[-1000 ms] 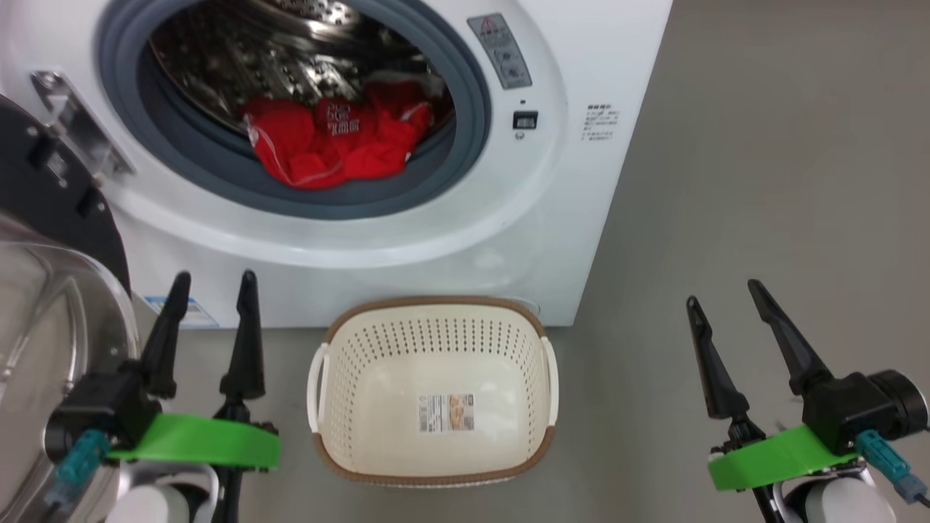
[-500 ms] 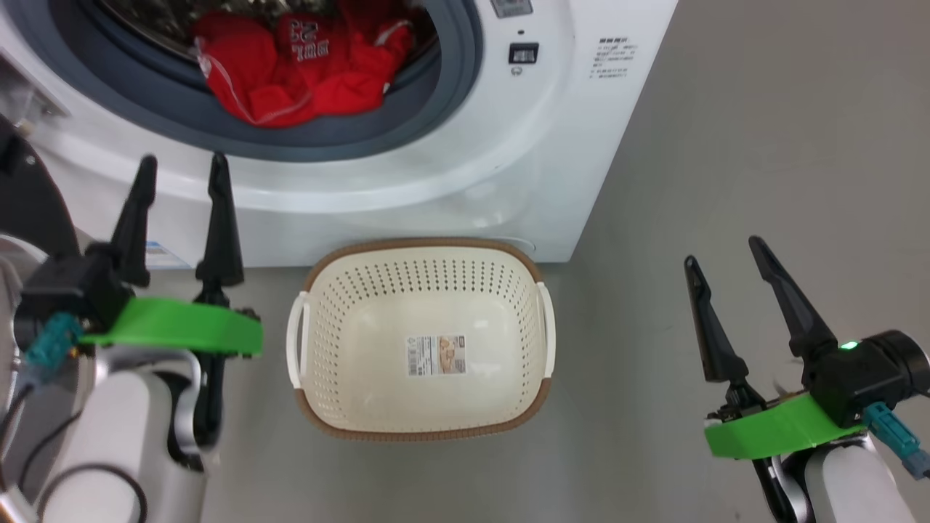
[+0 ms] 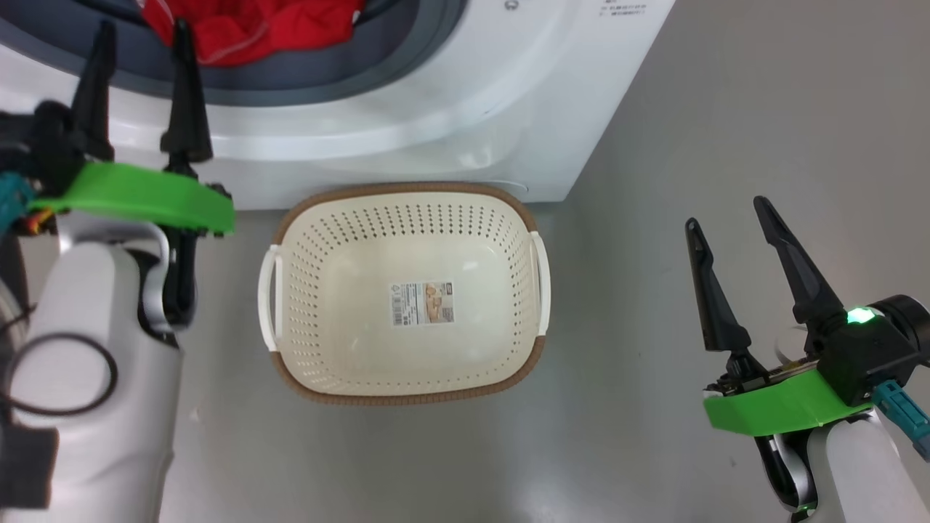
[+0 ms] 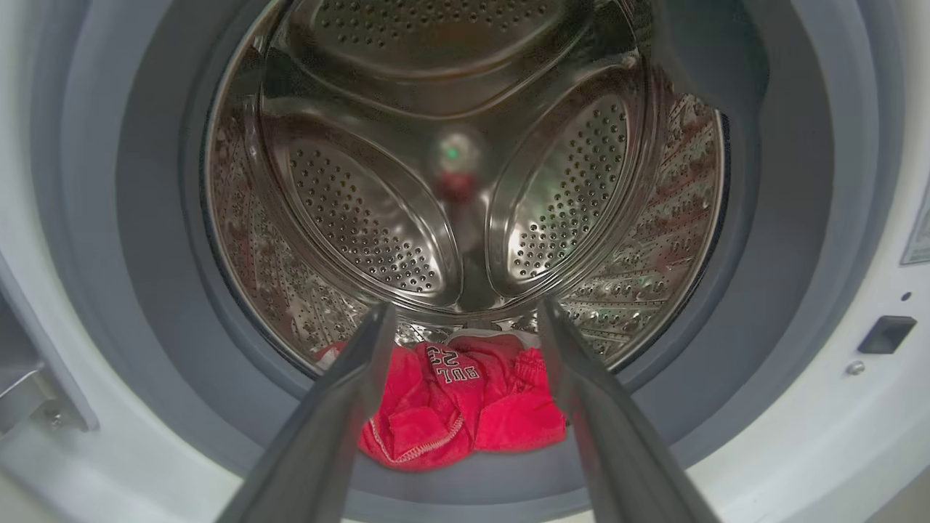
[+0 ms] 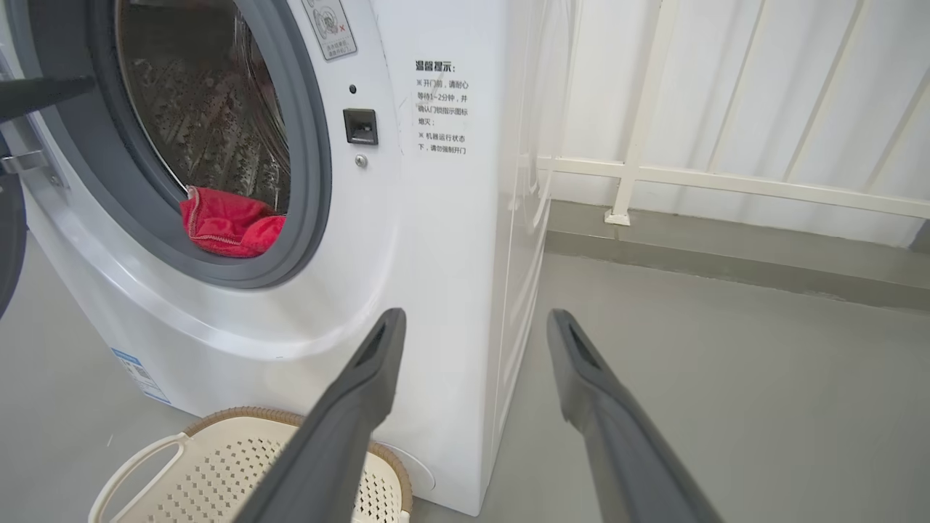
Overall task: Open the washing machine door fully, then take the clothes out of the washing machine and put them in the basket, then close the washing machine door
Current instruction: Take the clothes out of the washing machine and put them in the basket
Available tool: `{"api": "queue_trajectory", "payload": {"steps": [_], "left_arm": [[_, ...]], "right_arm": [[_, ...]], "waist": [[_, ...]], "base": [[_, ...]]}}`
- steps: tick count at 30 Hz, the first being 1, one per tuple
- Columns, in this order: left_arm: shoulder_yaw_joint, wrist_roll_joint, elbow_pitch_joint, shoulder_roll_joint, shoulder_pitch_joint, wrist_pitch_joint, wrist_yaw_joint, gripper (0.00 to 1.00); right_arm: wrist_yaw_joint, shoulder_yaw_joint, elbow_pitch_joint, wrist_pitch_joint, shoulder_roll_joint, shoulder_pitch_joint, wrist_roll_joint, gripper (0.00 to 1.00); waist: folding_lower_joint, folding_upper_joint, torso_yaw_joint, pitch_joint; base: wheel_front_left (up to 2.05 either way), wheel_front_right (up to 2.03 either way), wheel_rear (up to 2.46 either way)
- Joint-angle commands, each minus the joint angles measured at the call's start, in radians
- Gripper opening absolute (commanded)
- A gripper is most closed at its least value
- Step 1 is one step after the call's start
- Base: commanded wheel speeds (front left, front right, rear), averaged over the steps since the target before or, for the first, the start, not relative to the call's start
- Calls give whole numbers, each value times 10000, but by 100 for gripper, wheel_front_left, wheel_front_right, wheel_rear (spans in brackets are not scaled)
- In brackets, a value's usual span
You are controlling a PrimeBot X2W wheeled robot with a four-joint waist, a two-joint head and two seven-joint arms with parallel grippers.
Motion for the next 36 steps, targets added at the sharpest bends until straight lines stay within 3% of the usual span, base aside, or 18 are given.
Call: {"api": "queue_trajectory", "payload": {"steps": [1, 19, 36], "left_arm": [[204, 95, 155, 406, -521, -87, -81, 100], [-58, 437, 4209, 1083, -3822, 123, -187, 100], [-699, 864, 6989, 1671, -5578, 1949, 223, 100]], "right_arm": [[46, 274, -281, -63, -39, -167, 31, 100], [46, 611, -189, -63, -39, -668, 180, 100], [46, 738, -87, -63, -39, -963, 417, 100]], "waist": [[0, -1, -140, 359], [0, -1, -846, 1314], [0, -1, -1227, 1792]], "base": [[0, 0, 0], [0, 0, 0], [0, 0, 0]]}}
